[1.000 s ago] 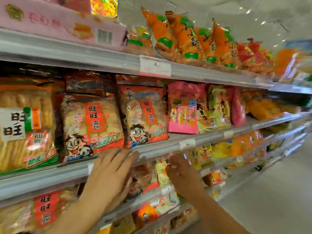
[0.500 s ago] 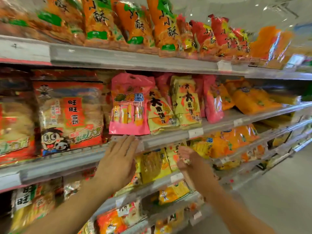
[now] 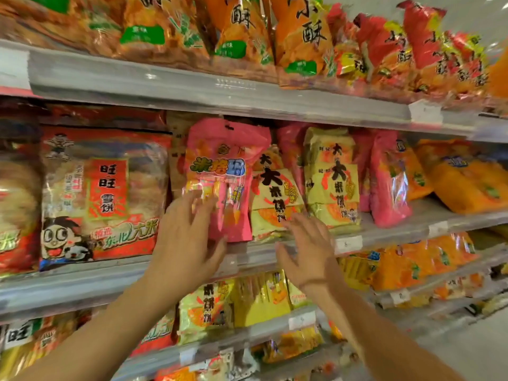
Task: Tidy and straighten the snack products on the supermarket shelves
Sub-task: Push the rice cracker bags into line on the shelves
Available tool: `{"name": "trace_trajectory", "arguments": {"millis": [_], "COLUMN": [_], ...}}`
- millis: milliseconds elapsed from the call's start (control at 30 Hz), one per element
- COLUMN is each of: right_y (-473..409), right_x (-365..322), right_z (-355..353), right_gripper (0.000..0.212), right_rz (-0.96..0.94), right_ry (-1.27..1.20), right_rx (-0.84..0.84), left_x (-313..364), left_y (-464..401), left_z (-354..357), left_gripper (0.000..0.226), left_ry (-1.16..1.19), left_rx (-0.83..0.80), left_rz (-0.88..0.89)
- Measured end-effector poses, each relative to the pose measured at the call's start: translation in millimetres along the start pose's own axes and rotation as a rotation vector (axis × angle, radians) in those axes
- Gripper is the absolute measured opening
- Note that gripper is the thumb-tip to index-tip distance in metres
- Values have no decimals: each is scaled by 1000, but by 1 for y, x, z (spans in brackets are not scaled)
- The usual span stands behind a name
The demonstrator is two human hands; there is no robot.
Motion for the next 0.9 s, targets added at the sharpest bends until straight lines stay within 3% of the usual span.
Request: {"name": "trace_trajectory", "arguments": {"millis": [200, 433, 567, 700, 767, 900], "right_y": [-11, -11, -14, -19, -26, -39], "right_x": [20, 36, 43, 40, 35, 18], "right_z": [9, 12, 12, 4, -6, -24], "right_gripper": [58, 51, 51, 53, 49, 39], "right_rz": [-33, -130, -181, -222, -230, -26], "right_ry": [63, 26, 4, -3, -121, -793], "right_rx": [-93, -91, -91, -132, -121, -157], "left_x": [-12, -12, -7, 1, 9, 36], "left_y": [-27, -30, -31, -24, -19, -17], "left_z": [23, 31, 28, 15, 7, -12], "left_gripper": [103, 125, 109, 111, 116, 117], "left_ry": [224, 288, 454, 573, 575, 471], "left_rx": [-135, -74, 37, 146, 166, 222], "left_rz": [-368, -528, -532, -547, -562, -513]}}
Point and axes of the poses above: each hand's wrist, its own y-axis away from the middle knuckle, its own z-axis out of the palm, x = y × z, the point moved 4 cm from there along -y, towards the middle knuckle, and after that the axes turned 12 degrees about -z, right-handed, at the moved point
